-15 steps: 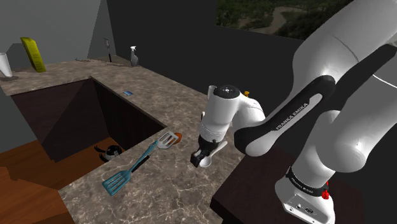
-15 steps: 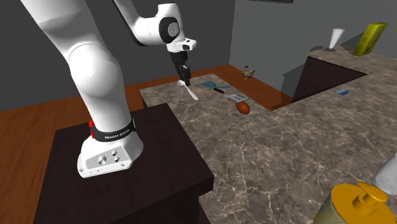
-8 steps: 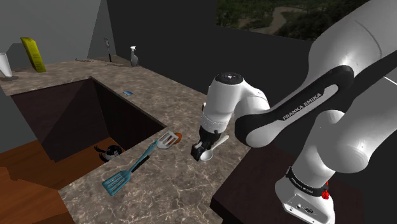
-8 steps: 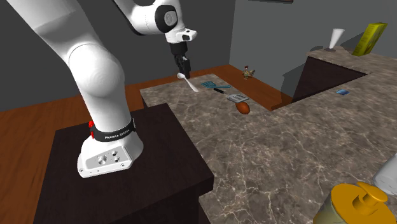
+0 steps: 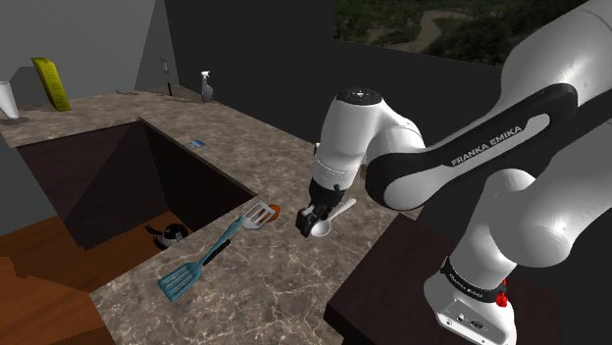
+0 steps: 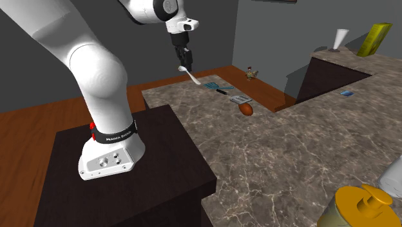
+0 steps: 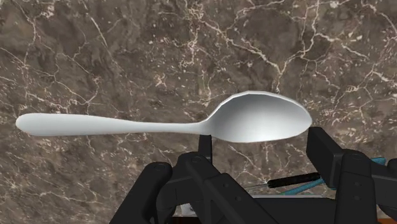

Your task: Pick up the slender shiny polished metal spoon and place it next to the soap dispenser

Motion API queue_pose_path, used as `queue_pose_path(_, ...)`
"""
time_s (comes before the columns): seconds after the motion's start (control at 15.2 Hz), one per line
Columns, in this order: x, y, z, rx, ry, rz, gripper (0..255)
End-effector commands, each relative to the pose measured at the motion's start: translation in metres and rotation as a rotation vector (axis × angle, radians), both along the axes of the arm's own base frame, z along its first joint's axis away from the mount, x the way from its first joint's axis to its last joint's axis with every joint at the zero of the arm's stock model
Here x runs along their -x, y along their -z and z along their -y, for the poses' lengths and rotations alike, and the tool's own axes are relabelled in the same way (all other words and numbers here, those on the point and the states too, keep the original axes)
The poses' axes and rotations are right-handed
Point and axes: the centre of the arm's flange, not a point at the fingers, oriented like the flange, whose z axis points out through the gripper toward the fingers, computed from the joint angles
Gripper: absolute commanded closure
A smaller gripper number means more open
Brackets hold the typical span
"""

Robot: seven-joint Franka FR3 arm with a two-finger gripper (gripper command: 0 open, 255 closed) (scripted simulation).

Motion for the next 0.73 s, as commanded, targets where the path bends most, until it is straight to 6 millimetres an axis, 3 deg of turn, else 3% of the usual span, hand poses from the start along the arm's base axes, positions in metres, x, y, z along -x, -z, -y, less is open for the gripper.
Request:
queue_pose_path(0.0, 0.000, -0.012, 0.001, 0.000, 0.000, -0.001, 255)
queue_pose_path(0.13, 0.000, -0.020, 0.001, 0.000, 0.000, -0.001, 255)
queue_pose_path(0.66, -0.045, -0.020, 0.097, 0.000, 0.000, -0.001, 255)
